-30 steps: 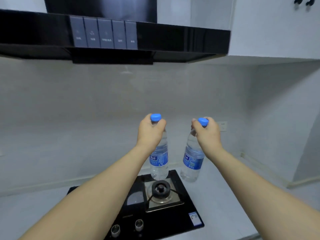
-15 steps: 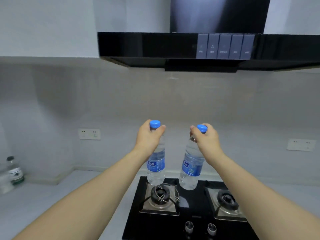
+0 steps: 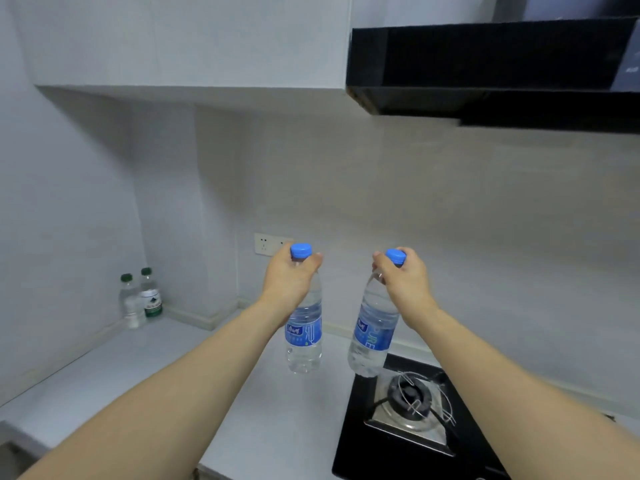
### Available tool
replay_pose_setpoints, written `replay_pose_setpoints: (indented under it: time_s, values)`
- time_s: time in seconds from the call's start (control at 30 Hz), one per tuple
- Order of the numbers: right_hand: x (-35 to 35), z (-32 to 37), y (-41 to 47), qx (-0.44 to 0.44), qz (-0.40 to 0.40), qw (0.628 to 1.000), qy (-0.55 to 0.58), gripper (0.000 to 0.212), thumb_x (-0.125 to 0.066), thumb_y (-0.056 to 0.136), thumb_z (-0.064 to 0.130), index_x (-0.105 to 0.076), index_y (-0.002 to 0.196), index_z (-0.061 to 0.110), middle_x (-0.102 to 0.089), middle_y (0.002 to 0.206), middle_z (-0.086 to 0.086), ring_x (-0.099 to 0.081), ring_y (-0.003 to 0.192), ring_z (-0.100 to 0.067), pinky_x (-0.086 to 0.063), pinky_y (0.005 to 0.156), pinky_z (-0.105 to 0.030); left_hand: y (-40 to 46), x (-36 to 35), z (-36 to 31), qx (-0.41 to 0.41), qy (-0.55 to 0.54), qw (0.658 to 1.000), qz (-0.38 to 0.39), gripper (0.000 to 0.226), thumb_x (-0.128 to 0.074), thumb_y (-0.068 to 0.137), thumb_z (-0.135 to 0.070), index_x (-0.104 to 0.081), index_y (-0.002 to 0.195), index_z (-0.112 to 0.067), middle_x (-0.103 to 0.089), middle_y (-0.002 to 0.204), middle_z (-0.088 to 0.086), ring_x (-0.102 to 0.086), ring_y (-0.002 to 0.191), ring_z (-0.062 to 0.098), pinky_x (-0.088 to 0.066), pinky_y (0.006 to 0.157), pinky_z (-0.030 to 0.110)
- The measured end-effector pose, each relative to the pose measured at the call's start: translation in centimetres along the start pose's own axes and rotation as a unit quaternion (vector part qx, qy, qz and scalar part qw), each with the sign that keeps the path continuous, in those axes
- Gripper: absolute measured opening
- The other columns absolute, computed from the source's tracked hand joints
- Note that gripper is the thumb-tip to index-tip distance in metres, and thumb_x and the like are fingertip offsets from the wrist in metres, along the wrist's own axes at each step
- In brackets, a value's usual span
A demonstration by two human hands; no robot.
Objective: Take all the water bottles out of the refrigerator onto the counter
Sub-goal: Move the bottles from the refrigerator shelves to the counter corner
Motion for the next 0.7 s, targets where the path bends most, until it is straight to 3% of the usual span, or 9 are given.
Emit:
replay_pose_setpoints:
  time_s: [0.17, 0.4, 0.5, 0.6, 0.7]
  values:
    - [-5.6, -1.4, 3.3, 0.015, 0.025, 0.999, 0.028, 0.021, -0.066, 0.088, 0.028, -0.051, 0.081, 0.016, -0.065, 0.096, -0.023, -0.057, 0.076, -0.020, -0.052, 0.084, -0.047, 4.3, 2.1, 2.7, 0.017, 0.012, 0.999, -0.029, 0.022, -0.065, 0.091, -0.025, -0.058, 0.103, -0.008, -0.059, 0.086, 0.003, -0.053, 0.075, 0.017, -0.044, 0.069, 0.026]
    - [-12.3, -2.5, 10.2, 0.038, 0.060, 0.997, 0.021, 0.034, -0.066, 0.086, 0.030, -0.051, 0.087, 0.000, -0.064, 0.092, -0.025, -0.054, 0.072, -0.020, -0.051, 0.078, -0.046, 11.5, 4.3, 4.0, 0.005, 0.038, 0.998, -0.059, 0.017, -0.066, 0.091, -0.028, -0.055, 0.093, -0.017, -0.055, 0.082, -0.004, -0.050, 0.071, 0.010, -0.040, 0.063, 0.023]
    - [-15.8, -3.2, 12.3, 0.043, 0.081, 0.996, 0.019, 0.035, -0.066, 0.087, 0.029, -0.051, 0.088, -0.003, -0.063, 0.088, -0.024, -0.052, 0.071, -0.019, -0.049, 0.072, -0.040, 14.0, 5.6, 4.9, 0.002, 0.039, 0.997, -0.065, 0.017, -0.067, 0.091, -0.027, -0.053, 0.088, -0.018, -0.052, 0.078, -0.006, -0.048, 0.070, 0.010, -0.038, 0.064, 0.023]
    - [-19.1, -4.4, 13.7, 0.040, 0.094, 0.995, 0.021, 0.032, -0.067, 0.087, 0.028, -0.053, 0.086, -0.001, -0.061, 0.080, -0.015, -0.051, 0.070, -0.019, -0.044, 0.067, -0.032, 16.0, 7.4, 6.8, 0.015, 0.041, 0.996, -0.073, 0.017, -0.068, 0.090, -0.025, -0.054, 0.089, -0.017, -0.053, 0.077, -0.006, -0.049, 0.071, 0.011, -0.038, 0.065, 0.022]
    - [-22.6, -5.9, 14.8, 0.029, 0.108, 0.993, 0.025, 0.028, -0.067, 0.087, 0.030, -0.057, 0.086, 0.005, -0.066, 0.086, -0.014, -0.058, 0.073, -0.022, -0.049, 0.072, -0.036, 17.8, 9.4, 9.1, 0.034, 0.045, 0.996, -0.076, 0.017, -0.069, 0.090, -0.024, -0.055, 0.089, -0.015, -0.055, 0.077, -0.004, -0.050, 0.071, 0.011, -0.040, 0.065, 0.021]
Point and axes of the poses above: each hand's wrist, its own y-axis towards the middle knuckle, its own x-axis out of the back of the hand, z = x × y, the point moved 10 cm from there along y, towards the middle knuckle
